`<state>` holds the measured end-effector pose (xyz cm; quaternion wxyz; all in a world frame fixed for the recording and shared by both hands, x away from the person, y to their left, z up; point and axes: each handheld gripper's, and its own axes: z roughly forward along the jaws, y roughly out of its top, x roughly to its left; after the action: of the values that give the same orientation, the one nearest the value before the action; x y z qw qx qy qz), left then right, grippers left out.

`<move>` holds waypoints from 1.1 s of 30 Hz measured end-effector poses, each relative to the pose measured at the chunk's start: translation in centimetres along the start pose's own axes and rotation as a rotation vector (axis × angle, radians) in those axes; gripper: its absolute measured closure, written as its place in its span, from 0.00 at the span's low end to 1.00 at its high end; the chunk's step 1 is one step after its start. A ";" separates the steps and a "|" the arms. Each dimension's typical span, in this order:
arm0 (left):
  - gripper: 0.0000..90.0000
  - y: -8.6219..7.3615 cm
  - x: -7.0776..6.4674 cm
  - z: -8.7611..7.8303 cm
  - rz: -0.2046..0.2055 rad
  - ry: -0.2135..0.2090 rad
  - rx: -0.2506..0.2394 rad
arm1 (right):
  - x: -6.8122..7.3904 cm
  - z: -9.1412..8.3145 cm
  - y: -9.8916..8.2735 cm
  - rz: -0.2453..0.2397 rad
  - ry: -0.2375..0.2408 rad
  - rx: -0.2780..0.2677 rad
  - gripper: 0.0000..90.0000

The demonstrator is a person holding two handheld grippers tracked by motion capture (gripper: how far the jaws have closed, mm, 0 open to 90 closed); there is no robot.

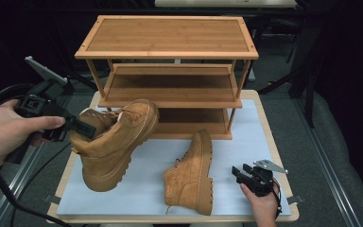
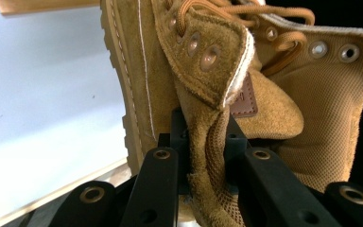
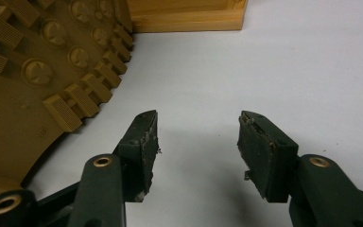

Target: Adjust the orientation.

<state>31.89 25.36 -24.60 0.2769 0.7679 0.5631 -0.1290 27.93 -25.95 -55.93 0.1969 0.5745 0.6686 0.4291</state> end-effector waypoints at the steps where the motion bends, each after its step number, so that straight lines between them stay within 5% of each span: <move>1: 0.90 0.2 0.1 0.2 -0.004 -0.013 -0.006 | 0.0 0.0 0.0 0.000 0.000 0.001 0.53; 10: 0.90 1.6 0.1 0.6 -0.008 -0.038 -0.020 | -0.1 0.2 -0.1 0.005 0.002 -0.010 0.53; 16: 0.90 3.7 -0.2 0.6 -0.024 -0.013 -0.050 | -0.1 0.1 -0.1 0.008 0.001 -0.012 0.53; 33: 0.90 9.3 1.8 3.2 -0.129 0.037 -0.251 | -0.3 -0.5 0.0 0.021 0.009 -0.030 0.53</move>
<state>41.59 22.99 -25.51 0.3515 0.6916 0.6280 -0.0610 27.69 -26.41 -55.73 0.1980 0.5766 0.6569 0.4436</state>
